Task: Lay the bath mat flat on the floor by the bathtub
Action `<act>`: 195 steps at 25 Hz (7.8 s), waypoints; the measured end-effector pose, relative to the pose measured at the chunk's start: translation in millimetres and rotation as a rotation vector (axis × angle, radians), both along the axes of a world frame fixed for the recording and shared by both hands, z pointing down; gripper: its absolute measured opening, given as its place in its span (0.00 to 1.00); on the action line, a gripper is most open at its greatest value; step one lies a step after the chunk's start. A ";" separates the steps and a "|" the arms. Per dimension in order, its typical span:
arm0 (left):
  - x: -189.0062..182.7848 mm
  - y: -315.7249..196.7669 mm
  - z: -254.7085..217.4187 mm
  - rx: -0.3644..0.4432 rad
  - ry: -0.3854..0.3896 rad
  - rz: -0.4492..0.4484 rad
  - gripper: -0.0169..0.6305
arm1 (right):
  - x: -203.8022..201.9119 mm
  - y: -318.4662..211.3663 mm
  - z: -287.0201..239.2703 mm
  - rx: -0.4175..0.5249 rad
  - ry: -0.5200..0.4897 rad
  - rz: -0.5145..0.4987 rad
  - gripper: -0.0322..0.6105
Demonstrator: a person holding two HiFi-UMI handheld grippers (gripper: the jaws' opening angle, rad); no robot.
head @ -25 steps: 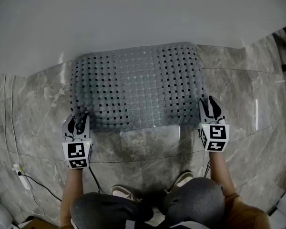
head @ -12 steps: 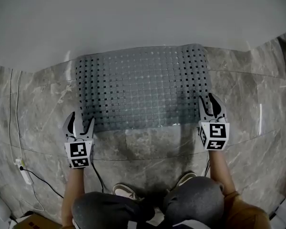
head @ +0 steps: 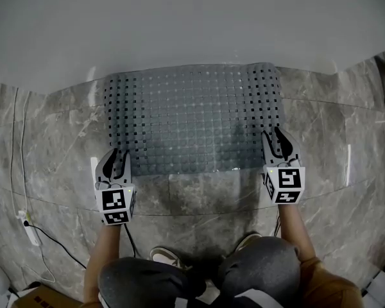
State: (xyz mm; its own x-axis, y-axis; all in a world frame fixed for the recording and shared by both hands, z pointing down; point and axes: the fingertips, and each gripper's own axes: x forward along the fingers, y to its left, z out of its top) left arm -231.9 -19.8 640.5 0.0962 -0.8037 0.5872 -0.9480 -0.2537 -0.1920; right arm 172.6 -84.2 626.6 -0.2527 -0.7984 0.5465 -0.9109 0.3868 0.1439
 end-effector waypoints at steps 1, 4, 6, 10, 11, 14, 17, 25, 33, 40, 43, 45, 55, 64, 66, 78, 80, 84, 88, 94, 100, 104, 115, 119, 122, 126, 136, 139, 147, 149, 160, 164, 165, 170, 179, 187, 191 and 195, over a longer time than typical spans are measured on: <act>-0.5 -2.0 -2.1 0.010 0.003 -0.009 0.20 | 0.2 -0.6 -1.9 0.005 0.001 0.000 0.27; -3.7 -6.2 -6.0 0.041 0.002 -0.041 0.12 | -1.0 -2.1 -7.2 0.024 0.006 0.001 0.20; -3.6 -6.9 -7.2 0.056 -0.006 -0.044 0.08 | -4.7 -1.8 -10.5 0.033 0.012 -0.006 0.15; -2.4 -11.0 -7.5 0.071 -0.008 -0.047 0.04 | -14.0 -6.9 -17.9 0.044 0.018 -0.040 0.06; -2.3 -12.7 -6.7 0.071 -0.006 -0.049 0.03 | -16.7 -8.4 -19.2 0.044 0.013 -0.048 0.06; -1.0 -16.8 -4.5 0.067 0.002 -0.049 0.03 | -23.2 -10.7 -22.0 0.042 0.002 -0.062 0.06; 1.4 -21.7 -5.5 0.070 0.014 -0.053 0.03 | -26.1 -12.1 -24.2 0.041 -0.004 -0.067 0.06; 10.5 -34.8 -23.2 0.107 0.055 -0.041 0.03 | -22.7 -21.3 -42.8 0.059 -0.001 -0.043 0.06; 34.9 -37.3 -82.5 0.112 0.080 -0.041 0.03 | -39.5 -27.0 -114.7 0.057 -0.029 -0.062 0.06; 46.9 -31.8 -144.2 0.111 0.069 -0.027 0.03 | -52.7 -19.5 -164.5 0.018 -0.062 -0.089 0.06; 57.0 -27.2 -171.5 0.100 0.080 -0.019 0.03 | -53.5 -14.6 -190.8 0.002 -0.062 -0.088 0.06; 62.0 -24.8 -189.5 0.092 0.088 -0.027 0.03 | -55.0 -11.9 -211.5 -0.001 -0.061 -0.101 0.06; 103.9 -21.2 -290.8 0.103 0.077 0.021 0.03 | -32.4 -1.8 -309.1 0.004 -0.050 -0.084 0.05; 124.0 -15.3 -381.1 0.124 0.077 0.045 0.03 | -26.9 3.5 -395.8 0.013 -0.061 -0.097 0.06; 124.8 -17.9 -397.3 0.134 0.081 0.038 0.03 | -26.0 0.9 -409.7 0.017 -0.062 -0.098 0.06; 145.2 -22.7 -491.9 0.193 0.122 0.042 0.03 | -15.5 9.9 -482.4 0.034 -0.030 -0.117 0.06; 147.1 -22.4 -508.3 0.200 0.131 0.041 0.03 | -14.7 10.3 -498.6 0.035 -0.029 -0.112 0.06; 143.9 -20.5 -546.7 0.220 0.138 0.030 0.03 | -15.4 11.5 -544.2 0.053 -0.040 -0.106 0.06; 144.6 -18.2 -585.7 0.225 0.139 0.032 0.03 | -11.3 10.3 -587.3 0.078 -0.052 -0.088 0.05; 157.2 -24.4 -638.3 0.261 0.115 0.099 0.03 | 0.3 4.4 -633.3 0.106 -0.070 -0.045 0.06; 158.2 -22.1 -686.5 0.274 0.136 0.104 0.03 | 5.5 10.0 -672.4 0.129 -0.070 -0.020 0.06; 164.1 -16.0 -706.6 0.276 0.144 0.114 0.03 | 5.1 23.7 -693.4 0.126 -0.063 -0.032 0.06; 153.2 -0.5 -785.8 0.320 0.167 0.111 0.03 | -24.3 40.2 -768.0 0.169 -0.128 -0.046 0.05; 144.1 1.8 -818.7 0.382 0.169 0.095 0.03 | -26.7 44.9 -796.6 0.202 -0.148 -0.051 0.06; 137.8 5.8 -833.9 0.401 0.164 0.094 0.03 | -25.8 47.8 -816.5 0.227 -0.151 -0.051 0.06; 128.3 16.0 -856.1 0.425 0.158 0.079 0.03 | -18.6 51.1 -845.0 0.263 -0.152 -0.039 0.06; 108.9 39.0 -908.1 0.479 0.182 0.092 0.03 | -25.4 58.5 -917.5 0.359 -0.153 -0.055 0.06; 104.9 46.2 -924.1 0.503 0.179 0.105 0.03 | -29.1 62.4 -936.0 0.387 -0.155 -0.063 0.06; 89.2 71.7 -964.7 0.574 0.188 0.092 0.03 | -27.3 86.4 -970.4 0.440 -0.147 -0.061 0.06; 84.8 78.9 -974.8 0.592 0.183 0.086 0.03 | -26.6 93.9 -976.4 0.448 -0.143 -0.061 0.06; 63.7 121.5 -1021.4 0.660 0.159 0.072 0.03 | -15.8 137.5 -1017.5 0.515 -0.152 -0.049 0.06; 57.9 133.4 -1025.8 0.667 0.158 0.053 0.03 | -11.2 150.4 -1025.1 0.521 -0.165 -0.043 0.06; 56.9 135.8 -1025.9 0.668 0.155 0.048 0.03 | -9.9 152.7 -1024.7 0.516 -0.169 -0.041 0.06; 53.5 137.1 -1022.1 0.667 0.143 0.035 0.03 | -8.1 156.0 -1012.4 0.488 -0.168 -0.033 0.06; 43.3 136.5 -1021.4 0.655 0.133 0.018 0.03 | -14.2 150.0 -1012.5 0.483 -0.154 -0.033 0.06; 38.1 138.3 -1020.6 0.650 0.137 0.006 0.03 | -19.0 149.7 -1010.3 0.477 -0.150 -0.040 0.06; 36.4 138.4 -1018.5 0.647 0.142 0.000 0.03 | -20.8 149.5 -1011.1 0.479 -0.146 -0.046 0.06; 34.7 138.7 -1015.9 0.648 0.149 -0.002 0.03 | -21.9 151.4 -1010.3 0.479 -0.139 -0.044 0.06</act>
State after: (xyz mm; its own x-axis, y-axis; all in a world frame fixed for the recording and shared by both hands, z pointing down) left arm -197.2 118.9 -375.4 0.1376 -0.9899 -0.0343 -0.9766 -0.1298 -0.1717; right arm 150.7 67.3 -383.7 -0.3363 -0.9384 0.0797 -0.9184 0.3455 0.1928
